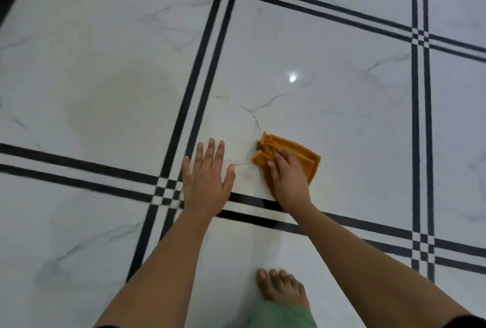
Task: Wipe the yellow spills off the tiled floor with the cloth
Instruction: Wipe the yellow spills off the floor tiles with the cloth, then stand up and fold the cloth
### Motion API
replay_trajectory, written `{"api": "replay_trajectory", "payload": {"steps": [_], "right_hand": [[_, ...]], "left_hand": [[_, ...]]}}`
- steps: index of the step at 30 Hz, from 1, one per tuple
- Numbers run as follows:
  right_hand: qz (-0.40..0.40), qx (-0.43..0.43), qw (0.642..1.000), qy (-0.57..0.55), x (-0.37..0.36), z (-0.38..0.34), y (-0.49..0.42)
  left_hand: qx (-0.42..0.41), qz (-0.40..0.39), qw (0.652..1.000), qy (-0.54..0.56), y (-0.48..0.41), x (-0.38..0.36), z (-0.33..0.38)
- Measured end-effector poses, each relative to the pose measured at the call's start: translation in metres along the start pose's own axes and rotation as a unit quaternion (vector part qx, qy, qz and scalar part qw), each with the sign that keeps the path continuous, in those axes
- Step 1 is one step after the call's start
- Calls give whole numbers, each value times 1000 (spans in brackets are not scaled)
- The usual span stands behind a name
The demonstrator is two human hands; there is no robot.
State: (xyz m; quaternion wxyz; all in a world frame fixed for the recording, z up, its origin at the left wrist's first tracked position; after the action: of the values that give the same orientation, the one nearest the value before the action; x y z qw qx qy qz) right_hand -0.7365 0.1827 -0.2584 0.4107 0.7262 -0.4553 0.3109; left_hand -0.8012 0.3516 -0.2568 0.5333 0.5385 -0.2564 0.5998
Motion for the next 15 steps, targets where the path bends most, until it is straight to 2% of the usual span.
{"api": "replay_trajectory", "payload": {"steps": [3, 7, 15], "right_hand": [[-10, -60, 992, -115, 33, -44, 18], [-36, -140, 945, -294, 88, -122, 39], [-104, -138, 884, -434, 231, -273, 81]], "left_hand": [[38, -9, 999, 23, 21, 55, -1], [85, -7, 995, 52, 46, 148, -8], [179, 44, 972, 143, 110, 340, 15]]}}
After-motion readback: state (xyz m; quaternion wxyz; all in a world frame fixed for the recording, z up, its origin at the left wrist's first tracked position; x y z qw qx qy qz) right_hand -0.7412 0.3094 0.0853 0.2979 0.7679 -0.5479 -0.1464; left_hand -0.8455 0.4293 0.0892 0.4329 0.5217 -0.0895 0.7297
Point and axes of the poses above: each hand's wrist, its own y-axis away from the middle knuckle, its own x-axis out of the back of the hand, z = x × y, the point moved 5 cm from there along -y, towards the middle knuckle, and after that the axes turned 2 degrees about x, right-handed, at the moved point
